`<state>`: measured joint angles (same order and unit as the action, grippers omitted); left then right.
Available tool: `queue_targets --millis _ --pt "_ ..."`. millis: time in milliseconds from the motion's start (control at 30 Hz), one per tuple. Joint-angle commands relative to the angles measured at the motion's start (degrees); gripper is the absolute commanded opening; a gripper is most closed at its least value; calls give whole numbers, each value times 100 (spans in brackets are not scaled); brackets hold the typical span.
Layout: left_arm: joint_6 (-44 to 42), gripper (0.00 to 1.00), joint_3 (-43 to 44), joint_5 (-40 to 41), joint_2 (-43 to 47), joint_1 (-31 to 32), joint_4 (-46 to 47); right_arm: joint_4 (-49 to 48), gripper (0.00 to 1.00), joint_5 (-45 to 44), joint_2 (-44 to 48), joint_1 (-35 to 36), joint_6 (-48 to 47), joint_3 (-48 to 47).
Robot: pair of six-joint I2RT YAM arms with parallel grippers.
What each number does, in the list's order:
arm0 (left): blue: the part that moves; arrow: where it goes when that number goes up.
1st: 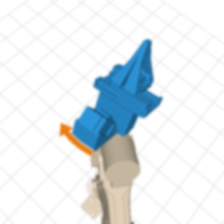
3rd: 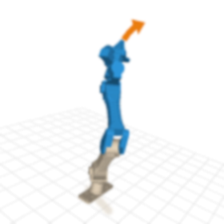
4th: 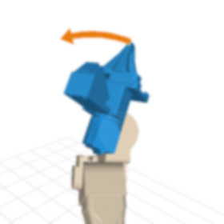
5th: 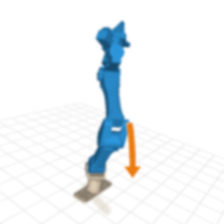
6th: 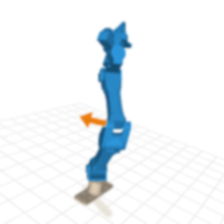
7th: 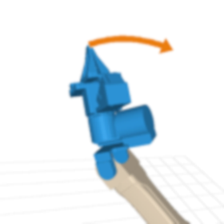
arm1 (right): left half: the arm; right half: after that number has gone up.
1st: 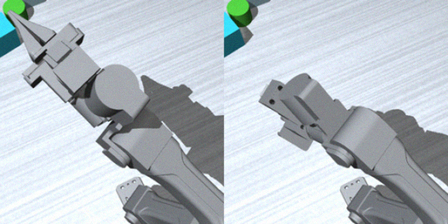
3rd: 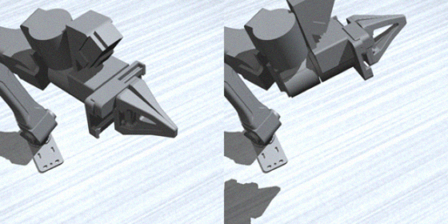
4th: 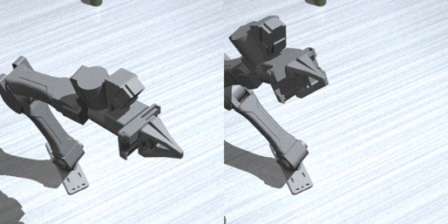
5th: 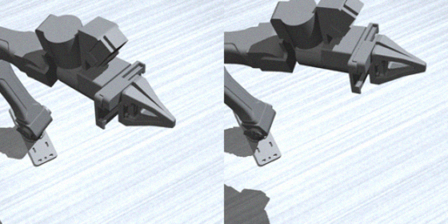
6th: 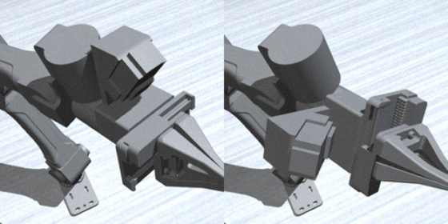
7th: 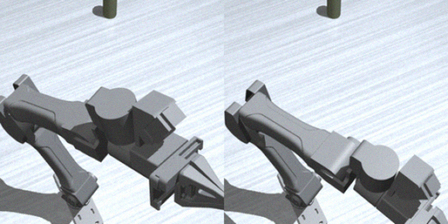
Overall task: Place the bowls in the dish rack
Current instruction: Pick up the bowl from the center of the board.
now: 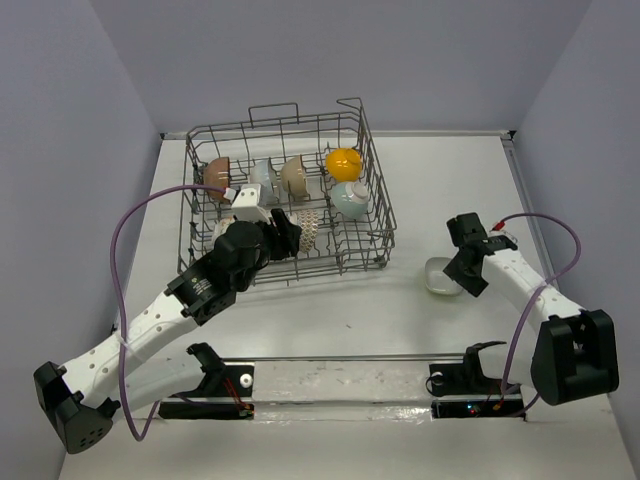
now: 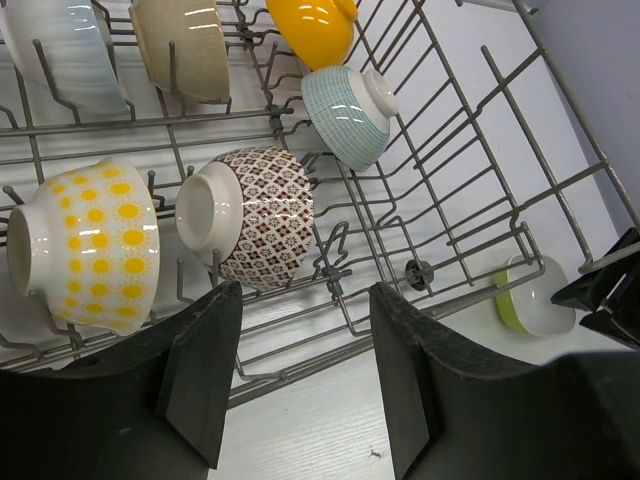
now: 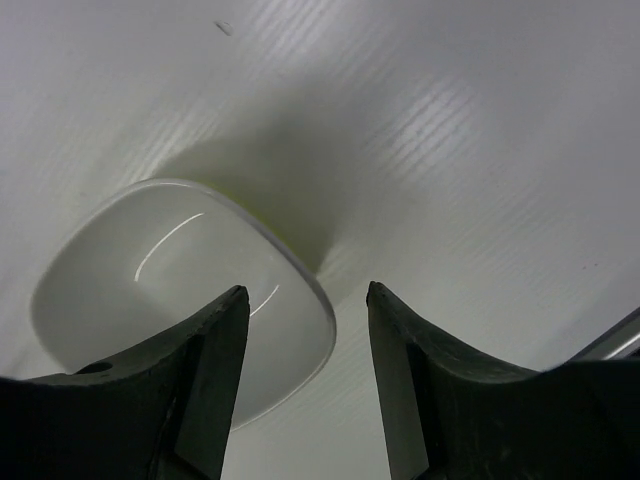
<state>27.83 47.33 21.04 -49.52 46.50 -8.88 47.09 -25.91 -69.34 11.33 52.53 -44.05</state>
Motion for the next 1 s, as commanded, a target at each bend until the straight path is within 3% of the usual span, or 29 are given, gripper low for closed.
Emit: queue_targets --millis 0,267,633,800,967 --pt "-94 63 -49 14 144 17 185 -138 57 -99 -35 -148 240 151" --pt "-103 63 -66 6 118 26 221 -560 56 174 -167 -324 99 467" --pt "-77 63 -92 58 56 26 194 -1035 8 350 -344 -325 -15 503" --pt "-103 63 39 -55 21 17 177 -895 1 368 217 -325 -270 205" --pt "-85 63 320 -258 -163 17 98 -570 1 253 755 -325 -612 -426"
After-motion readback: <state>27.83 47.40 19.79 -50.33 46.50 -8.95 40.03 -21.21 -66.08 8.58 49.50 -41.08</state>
